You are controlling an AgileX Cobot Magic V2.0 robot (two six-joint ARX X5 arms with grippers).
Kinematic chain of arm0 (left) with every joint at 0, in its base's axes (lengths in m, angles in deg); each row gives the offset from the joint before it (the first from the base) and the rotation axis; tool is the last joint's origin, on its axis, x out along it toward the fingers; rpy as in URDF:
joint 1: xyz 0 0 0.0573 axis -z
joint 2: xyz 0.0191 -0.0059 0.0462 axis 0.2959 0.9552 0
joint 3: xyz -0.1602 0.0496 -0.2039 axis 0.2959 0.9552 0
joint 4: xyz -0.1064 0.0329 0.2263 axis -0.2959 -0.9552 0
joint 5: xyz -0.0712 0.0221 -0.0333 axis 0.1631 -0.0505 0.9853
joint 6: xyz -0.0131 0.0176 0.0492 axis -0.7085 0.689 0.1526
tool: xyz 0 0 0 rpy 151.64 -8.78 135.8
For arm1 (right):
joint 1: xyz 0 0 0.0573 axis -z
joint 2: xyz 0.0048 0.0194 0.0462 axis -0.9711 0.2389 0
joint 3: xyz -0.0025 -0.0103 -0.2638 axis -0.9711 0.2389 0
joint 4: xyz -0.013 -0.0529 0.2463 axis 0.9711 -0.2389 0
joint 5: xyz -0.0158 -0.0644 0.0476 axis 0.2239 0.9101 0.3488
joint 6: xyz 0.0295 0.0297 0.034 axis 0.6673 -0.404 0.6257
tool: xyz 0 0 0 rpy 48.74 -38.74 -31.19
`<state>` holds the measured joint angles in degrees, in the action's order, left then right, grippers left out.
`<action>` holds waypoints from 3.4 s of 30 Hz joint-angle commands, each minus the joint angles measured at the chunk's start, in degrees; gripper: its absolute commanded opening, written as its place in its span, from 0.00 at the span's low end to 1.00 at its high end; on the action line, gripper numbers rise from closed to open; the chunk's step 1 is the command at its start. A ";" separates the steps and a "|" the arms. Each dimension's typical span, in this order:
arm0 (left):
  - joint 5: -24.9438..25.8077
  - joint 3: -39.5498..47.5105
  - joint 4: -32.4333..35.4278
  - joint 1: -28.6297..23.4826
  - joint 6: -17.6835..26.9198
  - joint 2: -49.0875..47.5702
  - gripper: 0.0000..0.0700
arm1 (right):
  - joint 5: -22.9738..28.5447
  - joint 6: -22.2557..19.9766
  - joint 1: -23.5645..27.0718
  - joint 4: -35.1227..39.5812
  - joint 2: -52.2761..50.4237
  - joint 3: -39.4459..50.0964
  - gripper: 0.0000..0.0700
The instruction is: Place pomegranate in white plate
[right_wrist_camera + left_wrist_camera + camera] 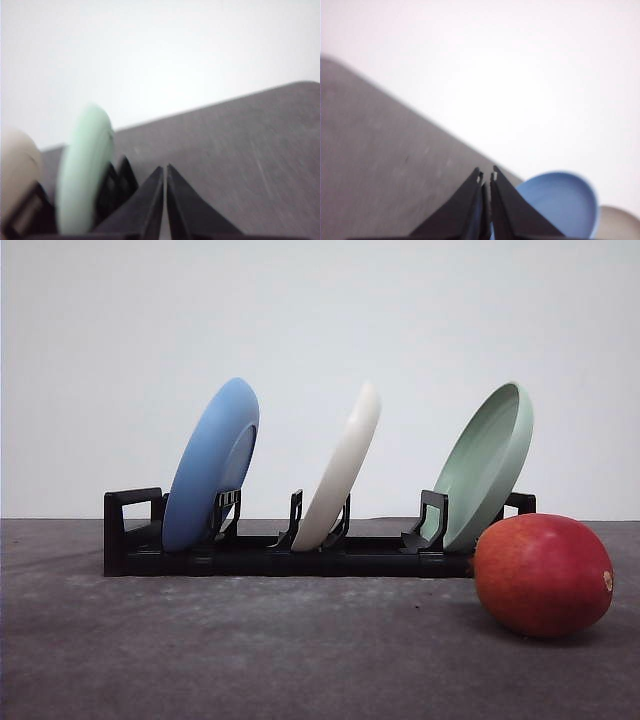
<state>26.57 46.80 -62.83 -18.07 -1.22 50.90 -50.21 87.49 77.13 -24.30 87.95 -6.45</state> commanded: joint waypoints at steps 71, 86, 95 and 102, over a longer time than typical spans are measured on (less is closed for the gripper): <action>-3.22 -47.28 0.38 45.61 41.82 74.91 0.56 | -11.36 -21.62 -20.06 -31.64 26.21 -35.06 0.48; -7.65 -61.35 2.86 45.88 35.88 98.55 0.56 | -11.16 -21.62 -20.06 -30.40 26.23 -35.06 0.48; -7.72 -62.37 1.43 45.83 35.68 99.79 0.22 | -9.68 -21.65 -20.06 -30.40 26.23 -35.06 0.48; -7.69 -62.38 -0.87 45.83 29.78 99.58 0.02 | -9.63 -21.63 -20.06 -30.36 26.23 -35.06 0.48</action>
<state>19.13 -14.40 -63.79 27.32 31.11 149.79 -59.95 66.26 57.35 -55.46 114.01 -40.66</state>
